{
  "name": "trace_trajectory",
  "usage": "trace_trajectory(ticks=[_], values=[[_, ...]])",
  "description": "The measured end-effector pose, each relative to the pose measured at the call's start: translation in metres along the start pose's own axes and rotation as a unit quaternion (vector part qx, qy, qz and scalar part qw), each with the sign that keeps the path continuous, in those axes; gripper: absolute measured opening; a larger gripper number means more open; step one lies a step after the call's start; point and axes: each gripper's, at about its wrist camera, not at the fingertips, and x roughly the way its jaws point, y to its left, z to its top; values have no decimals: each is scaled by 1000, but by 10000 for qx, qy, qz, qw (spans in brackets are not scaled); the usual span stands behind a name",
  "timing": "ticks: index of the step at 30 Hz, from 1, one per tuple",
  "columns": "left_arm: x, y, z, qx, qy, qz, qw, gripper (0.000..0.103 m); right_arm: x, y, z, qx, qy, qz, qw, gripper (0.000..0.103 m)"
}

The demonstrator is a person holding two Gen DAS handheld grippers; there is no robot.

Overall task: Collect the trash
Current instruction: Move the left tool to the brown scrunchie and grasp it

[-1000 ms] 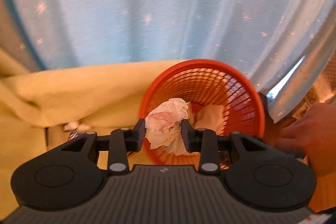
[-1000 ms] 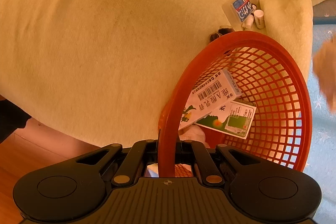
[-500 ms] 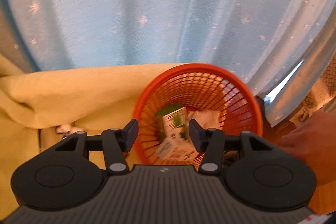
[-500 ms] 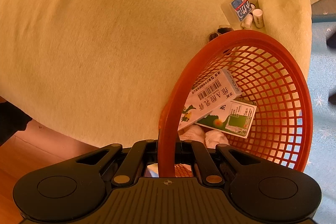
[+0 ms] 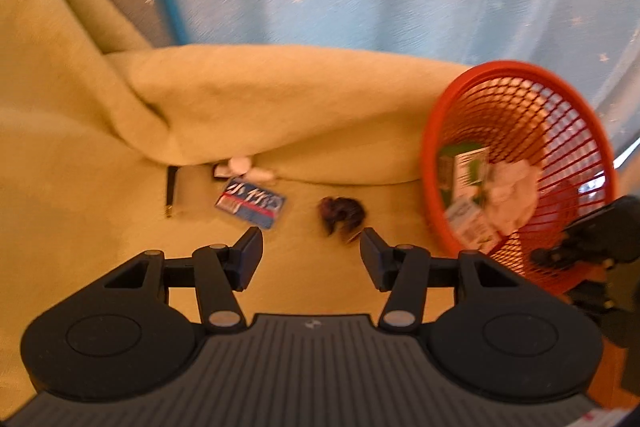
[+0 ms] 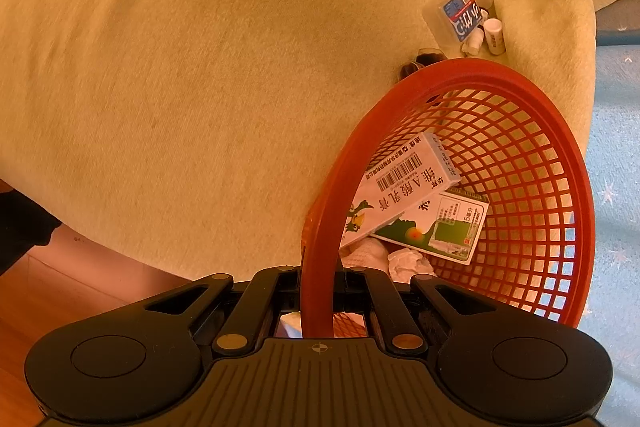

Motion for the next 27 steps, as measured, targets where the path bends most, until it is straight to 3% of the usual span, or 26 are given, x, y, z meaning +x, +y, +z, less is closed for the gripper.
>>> trace_trajectory(ticks=[6,12,18,27], values=[[23,10,-14,149,25,45,9999,50,0,-1,1,-20,41,21,10000,1],[58,8,-21,395,92,-158,9991,51,0,-2,2,-37,78,42,10000,1],[95,-3,-22,706,85,-347,9969,59,-1,-5,2,-19,93,107,9999,1],[149,-14,-21,894,205,-610,9939,59,-1,-8,1,4,67,188,9998,1]])
